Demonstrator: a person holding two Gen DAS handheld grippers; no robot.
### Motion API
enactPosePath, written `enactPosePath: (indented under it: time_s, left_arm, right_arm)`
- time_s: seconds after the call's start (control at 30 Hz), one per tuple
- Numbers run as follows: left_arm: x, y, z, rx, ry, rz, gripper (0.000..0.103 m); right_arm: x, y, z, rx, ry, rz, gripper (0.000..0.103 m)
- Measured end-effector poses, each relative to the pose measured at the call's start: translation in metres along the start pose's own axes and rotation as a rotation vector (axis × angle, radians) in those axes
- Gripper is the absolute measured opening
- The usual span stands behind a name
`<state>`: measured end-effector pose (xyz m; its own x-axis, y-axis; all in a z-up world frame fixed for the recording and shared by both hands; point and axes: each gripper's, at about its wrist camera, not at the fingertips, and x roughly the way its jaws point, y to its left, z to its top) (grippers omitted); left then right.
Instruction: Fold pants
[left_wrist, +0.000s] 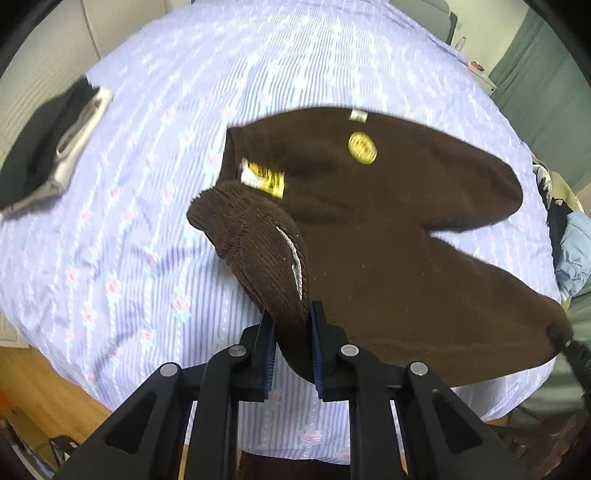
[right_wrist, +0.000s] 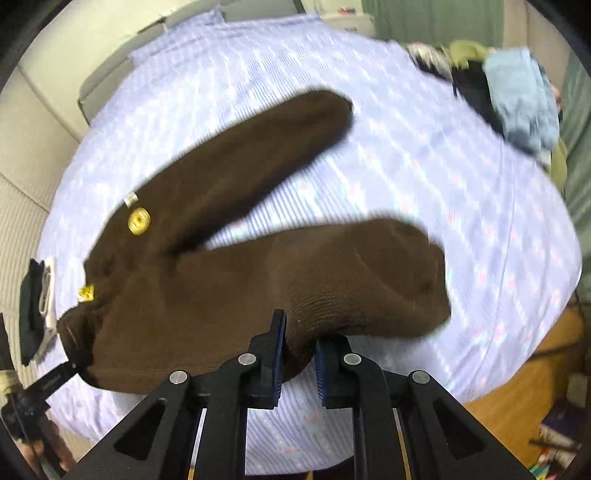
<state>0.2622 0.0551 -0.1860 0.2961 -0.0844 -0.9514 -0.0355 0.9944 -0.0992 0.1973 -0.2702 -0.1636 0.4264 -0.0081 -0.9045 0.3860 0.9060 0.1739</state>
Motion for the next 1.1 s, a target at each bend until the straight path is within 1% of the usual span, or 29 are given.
enactPosePath:
  time_s: [0.03, 0.07, 0.17, 0.2, 0.37, 0.43, 0.5, 0.6, 0.67, 0.73, 0.8, 0.93, 1.1]
  left_arm:
    - [-0.008, -0.002, 0.006, -0.013, -0.013, -0.003, 0.018]
    - [-0.011, -0.002, 0.005, -0.021, -0.016, -0.003, 0.018]
    - [-0.021, 0.0, 0.021, -0.062, -0.022, 0.009, 0.018]
    - [-0.02, -0.01, 0.028, -0.073, -0.022, 0.012, 0.018]
    - [-0.023, -0.011, 0.059, -0.111, -0.037, 0.022, 0.018]
    - [-0.022, -0.013, 0.074, -0.118, -0.046, 0.041, 0.018]
    - [-0.018, -0.012, 0.09, -0.146, -0.044, 0.037, 0.018]
    - [-0.012, -0.011, 0.119, -0.18, -0.049, 0.044, 0.018]
    - [-0.003, -0.012, 0.137, -0.187, -0.045, 0.046, 0.018]
    - [0.011, -0.013, 0.156, -0.191, -0.034, 0.056, 0.018]
    - [0.027, -0.015, 0.173, -0.181, -0.025, 0.08, 0.018]
    - [0.056, -0.02, 0.194, -0.163, 0.0, 0.127, 0.018]
    - [0.084, -0.019, 0.208, -0.147, 0.026, 0.159, 0.021]
  right_arm:
    - [-0.001, 0.001, 0.017, -0.013, -0.011, 0.001, 0.015]
    - [-0.005, 0.002, 0.024, -0.021, -0.02, 0.004, 0.015]
    - [-0.009, 0.006, 0.043, -0.044, -0.036, 0.012, 0.015]
    - [-0.011, 0.006, 0.048, -0.053, -0.041, 0.014, 0.015]
    - [-0.009, 0.025, 0.091, -0.094, -0.056, 0.022, 0.015]
    - [-0.006, 0.029, 0.108, -0.08, -0.045, 0.038, 0.015]
    - [0.001, 0.038, 0.126, -0.1, -0.038, 0.027, 0.015]
    - [0.02, 0.049, 0.155, -0.1, -0.023, 0.032, 0.015]
    - [0.038, 0.058, 0.173, -0.109, -0.018, 0.018, 0.015]
    - [0.06, 0.065, 0.189, -0.118, 0.001, 0.002, 0.015]
    - [0.082, 0.071, 0.204, -0.113, 0.022, 0.0, 0.015]
    - [0.125, 0.086, 0.225, -0.153, 0.049, -0.038, 0.015]
    - [0.165, 0.1, 0.238, -0.172, 0.085, -0.064, 0.015]
